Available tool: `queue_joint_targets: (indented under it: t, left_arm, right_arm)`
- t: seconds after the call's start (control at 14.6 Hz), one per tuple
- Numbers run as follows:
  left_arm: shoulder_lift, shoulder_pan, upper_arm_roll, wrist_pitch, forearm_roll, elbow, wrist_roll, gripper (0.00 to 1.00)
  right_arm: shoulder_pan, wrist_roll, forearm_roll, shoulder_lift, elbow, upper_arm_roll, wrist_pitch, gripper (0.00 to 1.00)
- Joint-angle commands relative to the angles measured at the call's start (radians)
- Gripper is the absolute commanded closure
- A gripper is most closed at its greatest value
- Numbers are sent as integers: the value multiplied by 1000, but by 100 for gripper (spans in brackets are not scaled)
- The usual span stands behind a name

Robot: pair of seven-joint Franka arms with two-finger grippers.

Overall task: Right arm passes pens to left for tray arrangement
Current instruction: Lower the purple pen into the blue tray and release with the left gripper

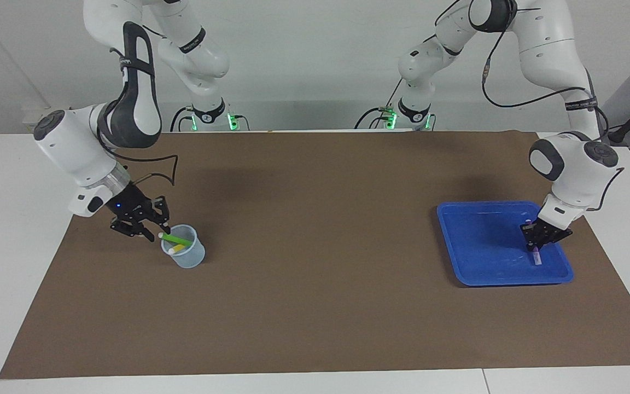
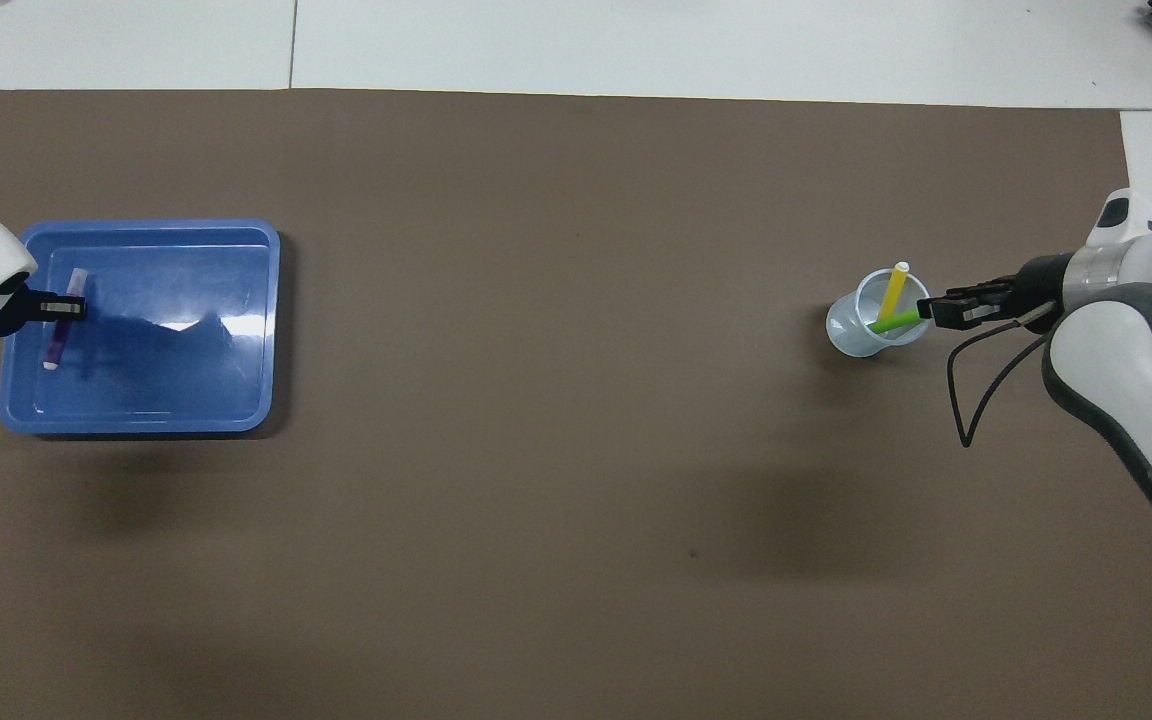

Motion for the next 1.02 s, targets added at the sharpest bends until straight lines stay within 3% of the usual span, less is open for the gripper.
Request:
queue_joint_targets:
  t: [0.0,0.07,0.14,0.27,0.48,0.68,0.96]
  left_arm:
    - [-3,7,-4,21,20,-14,-19,90]
    - [-3,7,-4,21,22,-14,-19,78]
    - [-3,10,-4,19,20,-13,-19,74]
    - [-3,9,-4,18,22,-13,-20,43]
    - [-3,9,-4,18,20,-11,-20,38]
    - [-2,9,-4,9,22,-5,-19,2]
    - [-2,7,-4,-10,20,3,-19,1]
  right_arm:
    - [-6,29,-14,-1,-15,8,25,60]
    - [-6,40,-14,-1,-19,8,25,62]
    - [-4,46,-14,-1,-20,8,26,63]
    - [-1,48,-14,-1,-20,8,26,64]
    - [0,48,-14,-1,-20,8,26,66]
    - [2,48,-14,-1,-20,8,26,69]
    - [2,48,-14,-1,-19,9,26,79]
